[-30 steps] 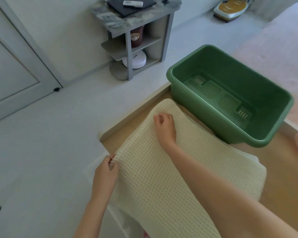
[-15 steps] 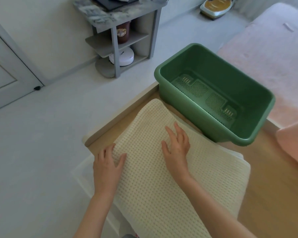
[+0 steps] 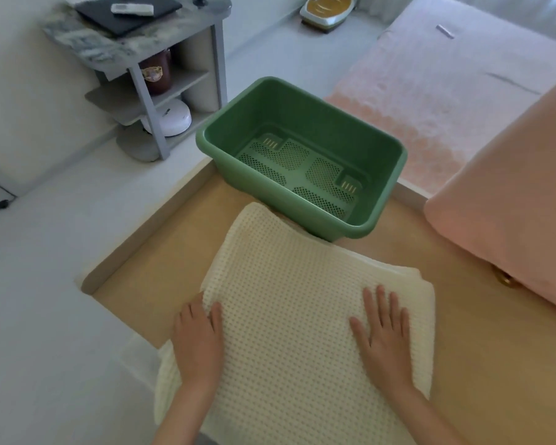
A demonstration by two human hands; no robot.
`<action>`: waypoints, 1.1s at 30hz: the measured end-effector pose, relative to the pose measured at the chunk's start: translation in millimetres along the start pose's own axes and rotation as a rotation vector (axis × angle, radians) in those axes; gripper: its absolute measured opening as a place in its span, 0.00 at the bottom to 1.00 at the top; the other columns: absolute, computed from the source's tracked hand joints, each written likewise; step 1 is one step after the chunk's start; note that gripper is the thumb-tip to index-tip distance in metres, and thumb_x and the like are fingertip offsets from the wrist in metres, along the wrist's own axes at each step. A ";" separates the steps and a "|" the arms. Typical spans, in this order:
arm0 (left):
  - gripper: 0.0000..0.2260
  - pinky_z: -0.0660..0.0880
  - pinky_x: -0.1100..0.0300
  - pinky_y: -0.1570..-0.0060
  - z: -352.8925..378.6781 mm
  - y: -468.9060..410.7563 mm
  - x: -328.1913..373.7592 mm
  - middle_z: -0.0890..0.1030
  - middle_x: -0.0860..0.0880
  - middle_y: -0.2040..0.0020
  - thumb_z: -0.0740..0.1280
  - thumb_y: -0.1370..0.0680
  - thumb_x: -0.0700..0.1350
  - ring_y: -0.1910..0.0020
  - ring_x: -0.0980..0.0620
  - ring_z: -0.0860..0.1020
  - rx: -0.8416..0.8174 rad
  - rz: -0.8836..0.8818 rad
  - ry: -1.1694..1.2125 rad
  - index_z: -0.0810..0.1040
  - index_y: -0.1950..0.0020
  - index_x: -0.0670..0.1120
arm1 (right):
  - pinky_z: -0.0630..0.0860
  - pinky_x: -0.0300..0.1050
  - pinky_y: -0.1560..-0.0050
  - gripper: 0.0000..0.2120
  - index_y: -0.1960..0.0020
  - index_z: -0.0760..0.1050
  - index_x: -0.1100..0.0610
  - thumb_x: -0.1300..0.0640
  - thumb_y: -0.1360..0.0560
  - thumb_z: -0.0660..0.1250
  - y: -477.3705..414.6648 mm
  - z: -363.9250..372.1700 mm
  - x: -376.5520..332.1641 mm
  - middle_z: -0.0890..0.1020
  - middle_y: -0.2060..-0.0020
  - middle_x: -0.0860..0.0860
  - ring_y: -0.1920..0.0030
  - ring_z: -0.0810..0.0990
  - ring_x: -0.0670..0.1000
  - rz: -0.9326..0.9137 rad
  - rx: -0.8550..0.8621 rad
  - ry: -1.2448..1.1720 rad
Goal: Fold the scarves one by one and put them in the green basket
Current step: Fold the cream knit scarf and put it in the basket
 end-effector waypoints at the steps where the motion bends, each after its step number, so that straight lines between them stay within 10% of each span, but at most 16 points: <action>1: 0.17 0.70 0.45 0.42 8.4 10.9 6.3 0.79 0.38 0.45 0.61 0.19 0.46 0.45 0.38 0.75 -0.008 0.013 -0.009 0.73 0.36 0.37 | 0.31 0.45 0.26 0.31 0.22 0.40 0.46 0.35 0.22 0.38 4.8 -3.3 15.8 0.37 0.24 0.43 0.25 0.33 0.47 0.011 -0.006 0.005; 20: 0.27 0.67 0.60 0.41 145.2 174.6 197.9 0.78 0.49 0.40 0.48 0.21 0.59 0.45 0.49 0.75 -0.246 0.346 0.086 0.75 0.36 0.43 | 0.31 0.40 0.28 0.37 0.23 0.43 0.43 0.28 0.28 0.35 87.0 -72.2 305.0 0.41 0.23 0.43 0.25 0.34 0.42 0.320 -0.042 -0.029; 25: 0.21 0.58 0.68 0.46 142.2 173.4 199.4 0.75 0.51 0.46 0.57 0.20 0.57 0.48 0.55 0.68 -0.246 0.313 0.160 0.74 0.35 0.45 | 0.31 0.43 0.27 0.34 0.22 0.43 0.47 0.34 0.24 0.38 77.7 -81.7 293.6 0.39 0.23 0.43 0.25 0.34 0.42 0.263 0.011 -0.049; 33: 0.16 0.72 0.59 0.50 120.1 175.6 176.1 0.76 0.56 0.50 0.67 0.24 0.56 0.50 0.55 0.74 -0.355 0.219 0.135 0.74 0.40 0.50 | 0.38 0.42 0.26 0.25 0.23 0.50 0.46 0.52 0.17 0.53 0.6 -93.3 175.6 0.43 0.24 0.42 0.25 0.41 0.40 -0.070 0.077 -0.272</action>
Point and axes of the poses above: each hand's wrist, its own y-axis away from the middle knuckle, its own z-axis out of the palm, x = y × z, the point moved 5 cm from there along -y, towards the middle knuckle
